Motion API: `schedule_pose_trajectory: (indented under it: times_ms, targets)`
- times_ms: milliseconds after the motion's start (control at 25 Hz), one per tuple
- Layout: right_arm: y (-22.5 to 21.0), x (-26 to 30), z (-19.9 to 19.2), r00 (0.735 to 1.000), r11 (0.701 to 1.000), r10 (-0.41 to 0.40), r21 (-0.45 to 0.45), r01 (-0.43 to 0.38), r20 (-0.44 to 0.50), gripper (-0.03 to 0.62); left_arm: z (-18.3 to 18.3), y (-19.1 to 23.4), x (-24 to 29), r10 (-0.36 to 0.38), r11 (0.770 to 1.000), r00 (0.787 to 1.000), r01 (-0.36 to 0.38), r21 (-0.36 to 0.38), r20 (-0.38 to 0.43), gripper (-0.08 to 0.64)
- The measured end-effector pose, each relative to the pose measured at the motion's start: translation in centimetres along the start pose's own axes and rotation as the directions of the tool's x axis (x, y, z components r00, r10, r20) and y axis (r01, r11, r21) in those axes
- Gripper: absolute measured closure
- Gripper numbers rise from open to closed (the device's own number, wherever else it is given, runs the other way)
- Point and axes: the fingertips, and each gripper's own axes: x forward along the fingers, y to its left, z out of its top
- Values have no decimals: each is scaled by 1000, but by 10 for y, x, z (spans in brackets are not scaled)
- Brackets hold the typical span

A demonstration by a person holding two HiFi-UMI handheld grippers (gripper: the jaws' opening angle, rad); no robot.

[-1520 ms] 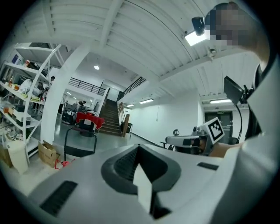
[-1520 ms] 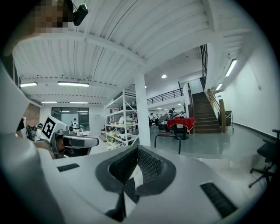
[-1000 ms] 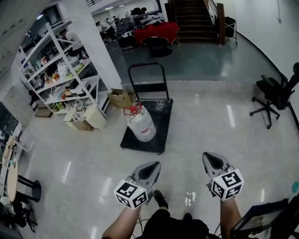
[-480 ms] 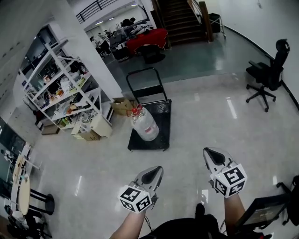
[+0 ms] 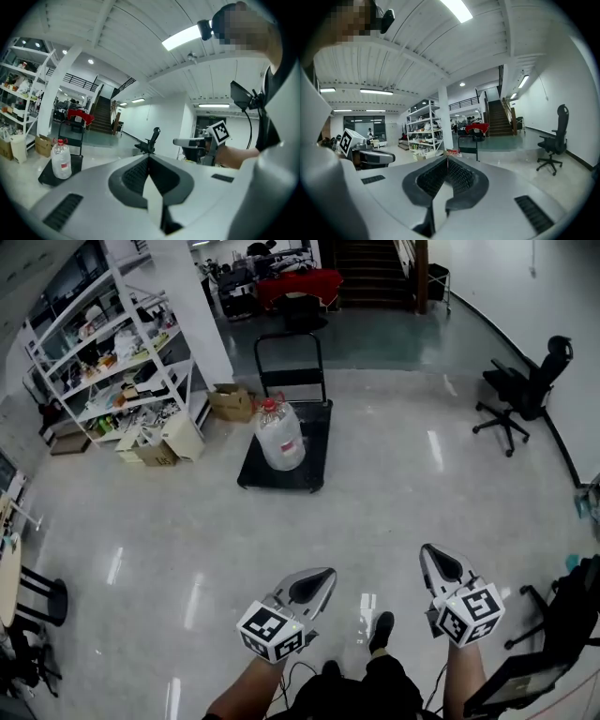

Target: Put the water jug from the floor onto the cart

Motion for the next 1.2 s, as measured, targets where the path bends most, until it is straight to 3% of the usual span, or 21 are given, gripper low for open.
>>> schedule_pose_trajectory:
  times_ms: [160, 320, 600, 840, 1040, 1200]
  targets:
    - [35, -51, -2, 999, 999, -40, -35, 39, -36, 589, -3, -25, -43, 0, 1000, 1000, 1, -31, 27, 558]
    - [64, -102, 14, 1000, 999, -29, -42, 29, -7, 589, 15, -74, -75, -42, 999, 997, 40, 31, 59, 558]
    - [90, -189, -8, 998, 998, 43, -52, -40, 54, 589, -4, -158, -105, -5, 997, 998, 0, 82, 55, 558]
    - [80, -310, -47, 997, 998, 63, -10, -63, 44, 589, -37, -261, -128, 68, 995, 997, -69, 67, 30, 558]
    - [62, -404, -72, 997, 998, 63, -7, -63, 46, 589, -66, -358, -139, 76, 996, 997, -76, 49, -6, 558]
    - [66, -455, -74, 997, 999, 37, 0, -37, 65, 589, -68, -400, -168, 93, 994, 995, -91, 64, -27, 558]
